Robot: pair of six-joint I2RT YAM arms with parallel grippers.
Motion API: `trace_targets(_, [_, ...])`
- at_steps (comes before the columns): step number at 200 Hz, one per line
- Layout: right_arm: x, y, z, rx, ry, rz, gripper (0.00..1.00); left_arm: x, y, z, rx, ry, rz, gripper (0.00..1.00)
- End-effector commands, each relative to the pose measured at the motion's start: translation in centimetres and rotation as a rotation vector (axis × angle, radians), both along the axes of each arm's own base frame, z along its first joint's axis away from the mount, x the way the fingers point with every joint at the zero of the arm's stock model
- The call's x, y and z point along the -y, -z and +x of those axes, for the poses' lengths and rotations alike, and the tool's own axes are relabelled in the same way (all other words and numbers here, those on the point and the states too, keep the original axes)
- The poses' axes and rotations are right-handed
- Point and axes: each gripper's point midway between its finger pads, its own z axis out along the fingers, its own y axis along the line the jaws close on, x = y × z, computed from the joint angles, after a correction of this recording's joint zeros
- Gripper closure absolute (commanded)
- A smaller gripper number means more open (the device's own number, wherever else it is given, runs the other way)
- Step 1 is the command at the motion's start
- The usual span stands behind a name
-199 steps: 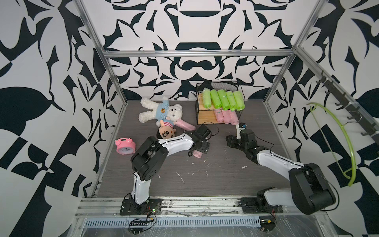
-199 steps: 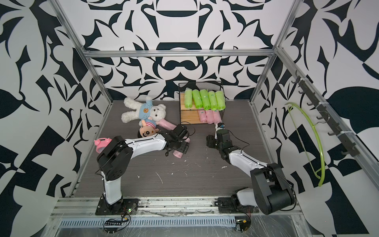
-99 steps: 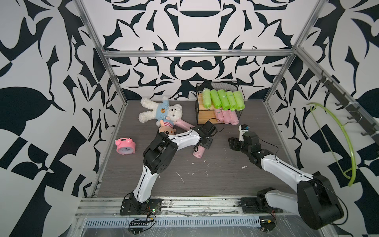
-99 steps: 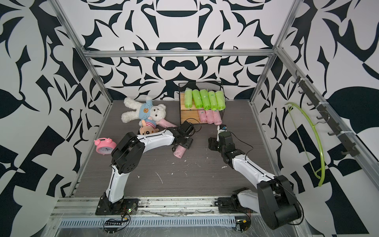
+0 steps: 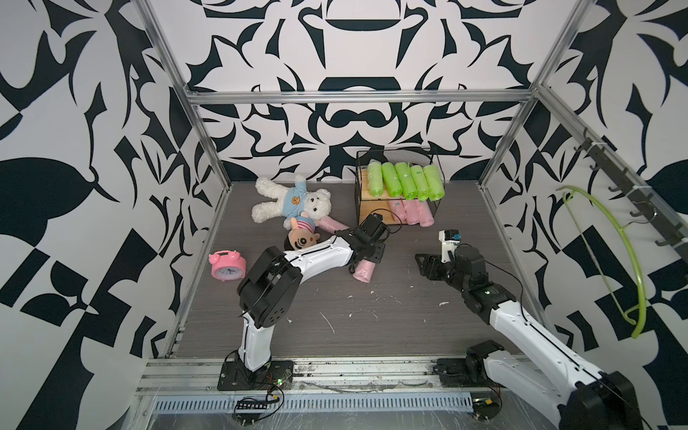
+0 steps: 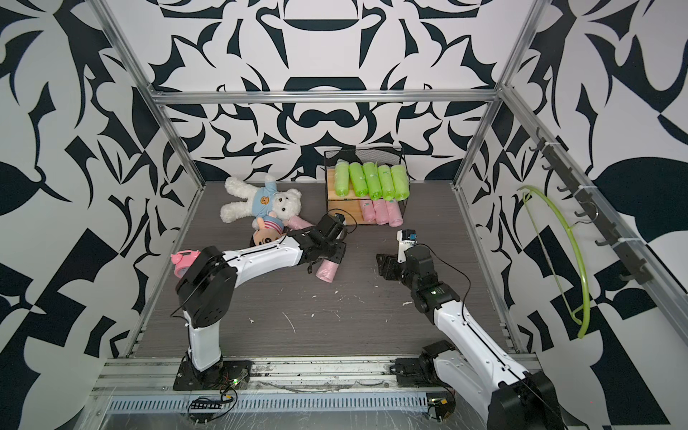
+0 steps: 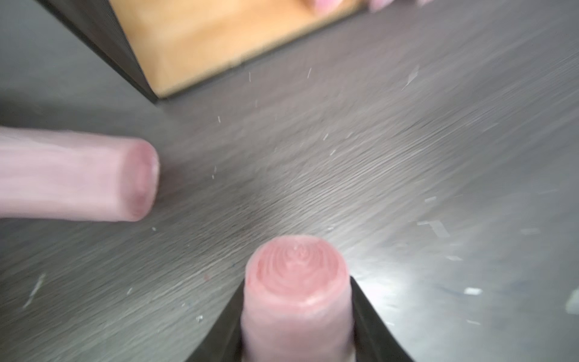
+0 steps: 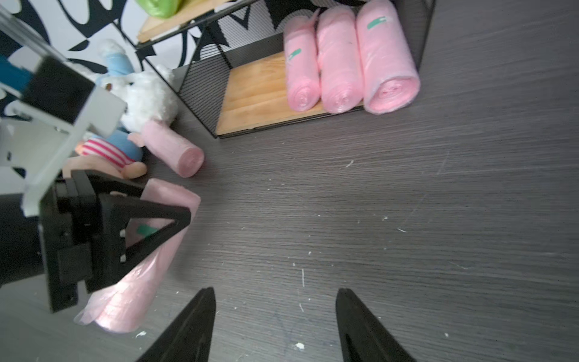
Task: Sort the rolls of trash bags by color and place them on the shelf
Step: Pick up the roll of trash bags from the center of the board.
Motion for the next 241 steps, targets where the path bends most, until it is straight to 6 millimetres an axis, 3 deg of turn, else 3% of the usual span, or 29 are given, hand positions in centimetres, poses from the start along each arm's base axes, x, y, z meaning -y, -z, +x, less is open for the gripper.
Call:
trace_targets(1, [-2.9,-3.7,-0.5,0.074,-0.087,0.070,0.31,0.4,-6.0,0.3,0.069,-0.050,-0.207,0.72])
trace_targets(48, [-7.3,-9.4,-1.9,0.217,-0.173,0.203,0.25,-2.4,-12.7,0.2,0.133,-0.165,-0.472,0.74])
trace_targets(100, [-12.3,-12.5,-3.4,0.306,-0.259,0.368,0.17,-7.6,-17.2,0.6,0.095,-0.357,-0.835,0.74])
trace_targets(134, [-16.1,-13.4,-4.0,0.345,-0.322,0.442,0.14,-9.7,-17.6,0.2,0.058,-0.456,-1.000,0.74])
trace_targets(137, [-16.4,-13.6,-4.1,0.351,-0.328,0.452,0.13,-10.1,-18.7,-0.2,0.074,-0.453,-1.034,0.74])
trace_targets(147, [-17.4,-13.6,-4.1,0.352,-0.339,0.474,0.12,-10.6,-19.2,-0.5,0.073,-0.467,-1.076,0.74])
trace_targets(179, [-20.3,-14.5,-4.0,0.383,-0.377,0.511,0.12,-11.5,-18.7,-1.1,0.039,-0.516,-1.152,0.73])
trace_targets(219, [-22.5,-15.1,-3.1,0.386,-0.382,0.516,0.12,-11.8,-18.4,-1.4,0.004,-0.542,-1.207,0.73])
trace_targets(241, [-23.0,-14.9,-2.3,0.389,-0.363,0.497,0.17,-11.9,-18.4,-1.5,-0.002,-0.547,-1.227,0.73])
